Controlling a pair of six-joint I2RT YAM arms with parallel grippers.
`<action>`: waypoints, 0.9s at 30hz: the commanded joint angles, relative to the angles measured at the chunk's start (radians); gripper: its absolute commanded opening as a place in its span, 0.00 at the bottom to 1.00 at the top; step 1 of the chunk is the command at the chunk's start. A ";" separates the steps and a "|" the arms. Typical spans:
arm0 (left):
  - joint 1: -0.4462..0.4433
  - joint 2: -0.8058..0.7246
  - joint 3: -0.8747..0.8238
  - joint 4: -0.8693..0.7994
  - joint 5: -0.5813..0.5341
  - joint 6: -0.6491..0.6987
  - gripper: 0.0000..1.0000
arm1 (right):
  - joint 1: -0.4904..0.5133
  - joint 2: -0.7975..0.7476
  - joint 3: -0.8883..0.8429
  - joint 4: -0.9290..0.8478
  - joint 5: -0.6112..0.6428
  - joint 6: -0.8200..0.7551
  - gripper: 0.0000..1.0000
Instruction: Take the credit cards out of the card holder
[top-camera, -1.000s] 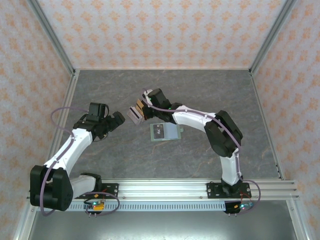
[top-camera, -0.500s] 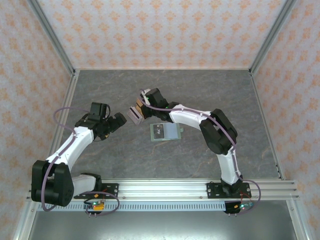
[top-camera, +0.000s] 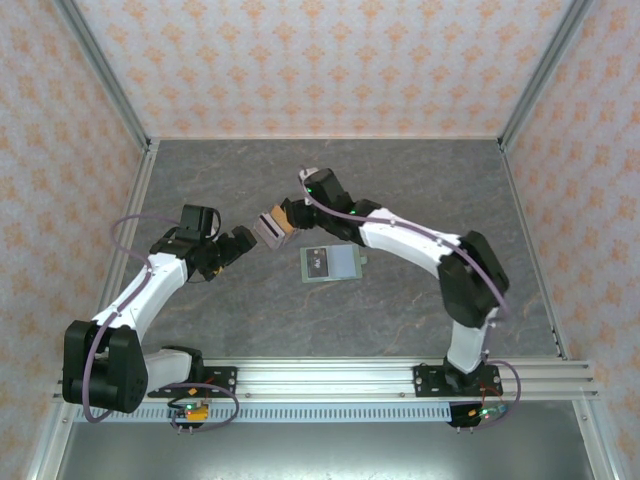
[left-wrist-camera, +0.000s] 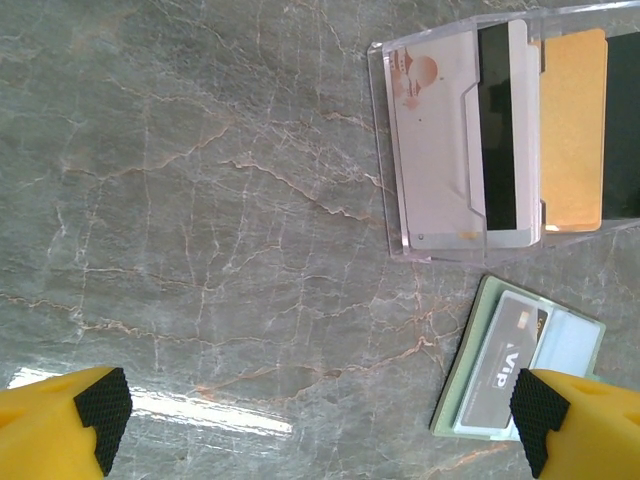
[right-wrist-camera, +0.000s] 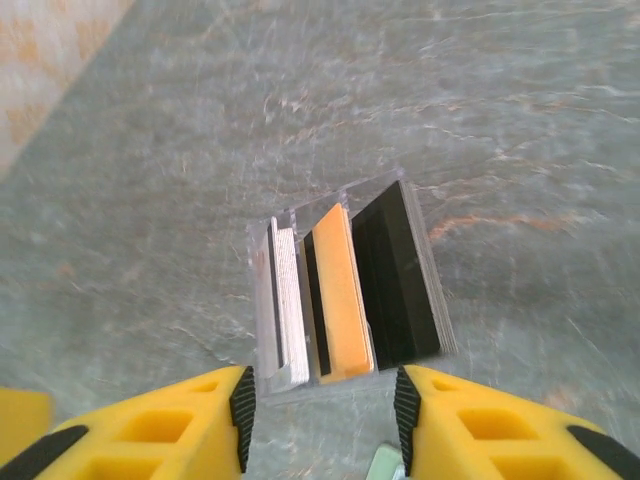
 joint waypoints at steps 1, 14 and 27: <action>0.007 -0.004 0.032 -0.020 0.028 0.020 1.00 | 0.006 -0.094 -0.100 -0.081 0.075 0.169 0.49; -0.128 0.078 0.115 -0.012 -0.013 -0.017 1.00 | -0.004 -0.044 -0.264 -0.084 -0.043 0.412 0.39; -0.236 0.183 0.218 -0.018 -0.050 -0.074 1.00 | -0.052 0.082 -0.253 -0.105 -0.052 0.437 0.35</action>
